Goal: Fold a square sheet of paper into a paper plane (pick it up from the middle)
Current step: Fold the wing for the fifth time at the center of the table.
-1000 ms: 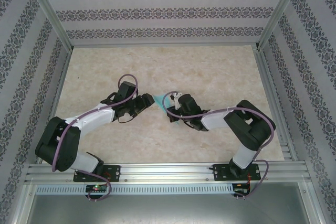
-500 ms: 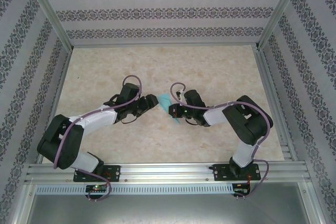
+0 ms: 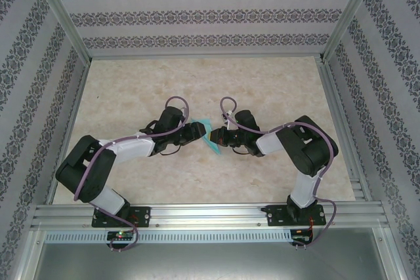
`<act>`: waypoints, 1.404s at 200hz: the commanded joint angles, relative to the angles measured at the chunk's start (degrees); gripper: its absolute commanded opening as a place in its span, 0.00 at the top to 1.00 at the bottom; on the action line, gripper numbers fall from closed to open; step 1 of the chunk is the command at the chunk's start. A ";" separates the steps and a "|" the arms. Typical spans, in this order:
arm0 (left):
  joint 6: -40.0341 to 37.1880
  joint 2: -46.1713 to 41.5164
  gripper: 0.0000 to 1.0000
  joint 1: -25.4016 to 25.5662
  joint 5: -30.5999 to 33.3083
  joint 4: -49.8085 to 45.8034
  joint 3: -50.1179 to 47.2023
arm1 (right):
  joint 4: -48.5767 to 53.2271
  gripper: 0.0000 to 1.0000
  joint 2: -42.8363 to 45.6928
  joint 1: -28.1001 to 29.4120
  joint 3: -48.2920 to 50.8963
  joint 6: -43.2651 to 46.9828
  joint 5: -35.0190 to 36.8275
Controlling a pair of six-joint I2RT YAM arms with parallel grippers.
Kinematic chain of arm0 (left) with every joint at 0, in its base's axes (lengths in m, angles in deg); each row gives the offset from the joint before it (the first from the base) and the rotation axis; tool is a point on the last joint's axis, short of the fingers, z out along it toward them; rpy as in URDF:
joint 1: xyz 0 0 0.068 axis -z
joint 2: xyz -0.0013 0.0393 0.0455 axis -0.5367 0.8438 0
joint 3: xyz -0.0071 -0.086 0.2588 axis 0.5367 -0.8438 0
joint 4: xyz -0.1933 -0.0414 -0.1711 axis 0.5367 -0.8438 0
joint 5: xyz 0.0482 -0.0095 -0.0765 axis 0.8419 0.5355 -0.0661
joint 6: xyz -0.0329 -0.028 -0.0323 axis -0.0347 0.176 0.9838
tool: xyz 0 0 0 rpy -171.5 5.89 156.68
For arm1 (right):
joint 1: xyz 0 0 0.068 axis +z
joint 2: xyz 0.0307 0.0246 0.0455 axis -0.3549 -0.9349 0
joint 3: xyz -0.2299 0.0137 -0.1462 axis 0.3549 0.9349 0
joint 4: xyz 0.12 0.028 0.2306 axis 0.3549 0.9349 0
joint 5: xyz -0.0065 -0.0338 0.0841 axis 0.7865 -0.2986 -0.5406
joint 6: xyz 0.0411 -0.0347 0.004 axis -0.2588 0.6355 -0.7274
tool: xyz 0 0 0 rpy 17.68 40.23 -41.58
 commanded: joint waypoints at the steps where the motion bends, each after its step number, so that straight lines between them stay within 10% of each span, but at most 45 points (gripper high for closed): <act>1: -1.18 1.54 0.46 0.77 0.03 5.31 0.07 | -2.31 1.00 -1.61 -0.82 0.50 -2.34 -2.61; 281: -2.84 12.97 0.76 1.12 -4.10 12.38 2.67 | 4.54 1.00 -6.58 -2.60 -0.73 -4.27 -1.56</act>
